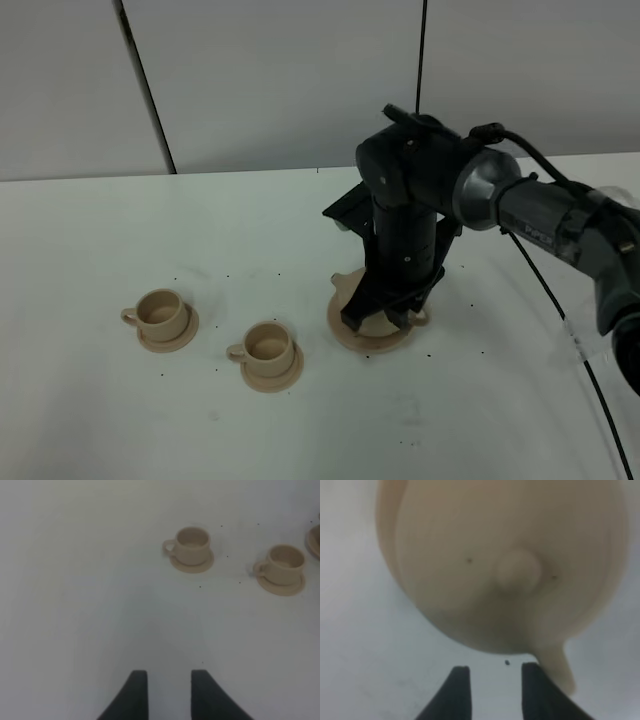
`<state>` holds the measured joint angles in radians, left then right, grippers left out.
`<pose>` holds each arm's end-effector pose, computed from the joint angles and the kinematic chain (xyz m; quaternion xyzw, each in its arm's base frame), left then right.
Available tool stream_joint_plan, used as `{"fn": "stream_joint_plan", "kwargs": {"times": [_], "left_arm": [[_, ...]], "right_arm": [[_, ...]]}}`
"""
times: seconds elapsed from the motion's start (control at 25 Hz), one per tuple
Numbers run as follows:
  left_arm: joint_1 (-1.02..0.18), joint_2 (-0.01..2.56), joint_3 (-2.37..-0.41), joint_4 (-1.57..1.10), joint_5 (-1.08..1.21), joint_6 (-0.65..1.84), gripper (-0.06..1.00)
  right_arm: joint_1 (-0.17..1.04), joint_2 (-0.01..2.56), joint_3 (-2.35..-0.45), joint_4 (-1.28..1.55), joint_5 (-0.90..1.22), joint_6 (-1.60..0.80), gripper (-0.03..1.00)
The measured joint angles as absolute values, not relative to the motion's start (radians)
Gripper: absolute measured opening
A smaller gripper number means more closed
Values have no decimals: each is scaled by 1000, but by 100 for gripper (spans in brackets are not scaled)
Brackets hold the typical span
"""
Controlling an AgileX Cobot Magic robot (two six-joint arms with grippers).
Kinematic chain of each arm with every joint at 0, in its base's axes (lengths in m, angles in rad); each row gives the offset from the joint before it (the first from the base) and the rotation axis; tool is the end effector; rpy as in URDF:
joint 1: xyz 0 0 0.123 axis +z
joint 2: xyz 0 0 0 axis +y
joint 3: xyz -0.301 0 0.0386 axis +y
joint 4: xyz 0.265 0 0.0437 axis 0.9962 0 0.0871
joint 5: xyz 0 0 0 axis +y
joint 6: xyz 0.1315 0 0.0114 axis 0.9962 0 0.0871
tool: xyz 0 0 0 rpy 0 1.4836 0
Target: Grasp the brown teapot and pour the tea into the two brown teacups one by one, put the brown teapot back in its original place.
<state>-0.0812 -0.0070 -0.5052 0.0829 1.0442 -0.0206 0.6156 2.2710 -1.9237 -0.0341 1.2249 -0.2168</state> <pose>0.0279 0.0072 0.2709 0.0241 0.8446 0.0142 0.5347 0.4096 0.2846 0.1478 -0.4085 0.9116 -0.0075 0.0453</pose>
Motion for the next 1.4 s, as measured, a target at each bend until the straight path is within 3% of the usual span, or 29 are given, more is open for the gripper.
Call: {"fn": "stream_joint_plan", "kwargs": {"times": [1.04, 1.4], "left_arm": [[-81, -7, -505, 83, 1044, -20, 28], [-81, -7, -505, 83, 1044, -20, 28]], "right_arm": [[575, 2234, -1924, -69, 1226, -517, 24], [572, 2252, -1924, -50, 1226, -582, 33]]}}
